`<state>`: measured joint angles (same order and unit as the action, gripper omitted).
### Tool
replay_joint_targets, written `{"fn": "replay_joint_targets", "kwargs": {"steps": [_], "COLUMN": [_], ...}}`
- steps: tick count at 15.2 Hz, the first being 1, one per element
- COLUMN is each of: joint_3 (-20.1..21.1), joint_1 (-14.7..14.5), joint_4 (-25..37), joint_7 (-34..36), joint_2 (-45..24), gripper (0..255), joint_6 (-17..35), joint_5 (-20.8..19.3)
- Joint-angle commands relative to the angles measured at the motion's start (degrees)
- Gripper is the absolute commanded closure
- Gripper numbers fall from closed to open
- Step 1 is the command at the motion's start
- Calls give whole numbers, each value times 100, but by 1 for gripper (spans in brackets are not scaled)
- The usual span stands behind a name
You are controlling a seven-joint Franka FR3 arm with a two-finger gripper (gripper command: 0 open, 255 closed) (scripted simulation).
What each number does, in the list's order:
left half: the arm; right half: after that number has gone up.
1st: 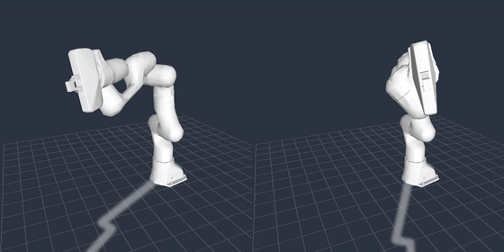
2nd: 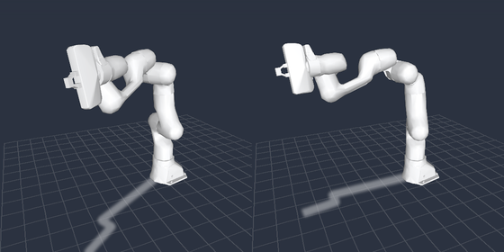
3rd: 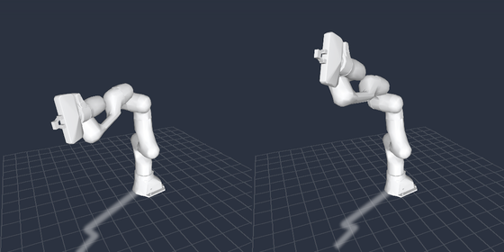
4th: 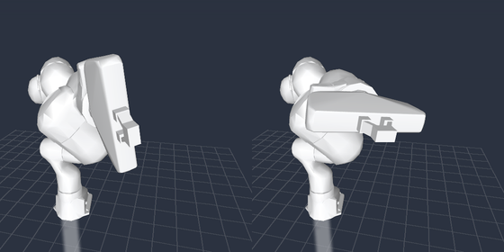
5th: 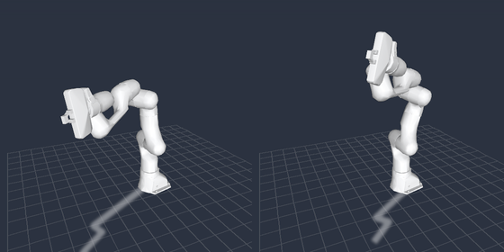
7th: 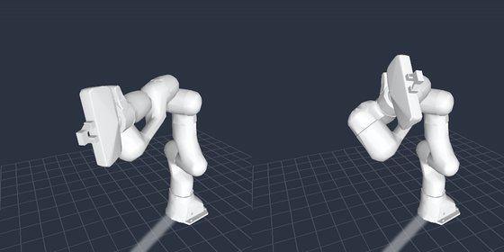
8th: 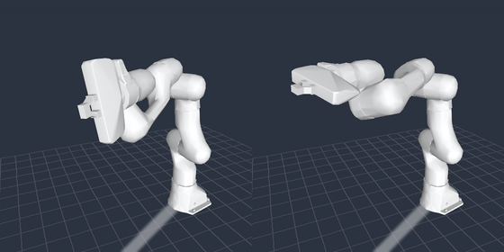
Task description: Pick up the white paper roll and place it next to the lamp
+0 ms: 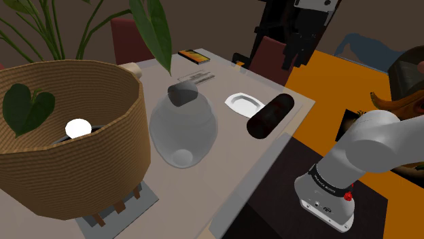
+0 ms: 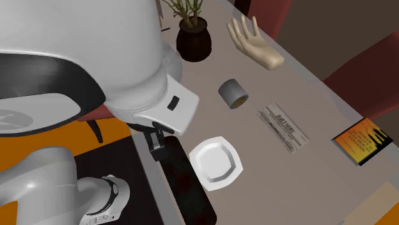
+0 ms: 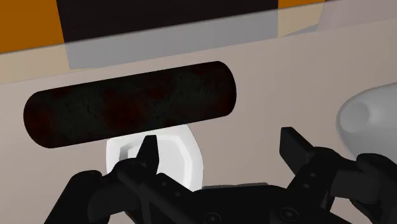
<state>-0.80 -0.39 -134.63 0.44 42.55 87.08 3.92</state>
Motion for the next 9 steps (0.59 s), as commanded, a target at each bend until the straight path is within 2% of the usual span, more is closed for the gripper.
{"fn": "replay_joint_targets", "kwargs": {"steps": [1, 9], "joint_3": [0, -302], "joint_1": [0, 112], "joint_4": [0, 629], "joint_7": [0, 915], "joint_2": [0, -1988], "gripper": [0, 0], "joint_6": [0, 633], "joint_5": [0, 1407]}}
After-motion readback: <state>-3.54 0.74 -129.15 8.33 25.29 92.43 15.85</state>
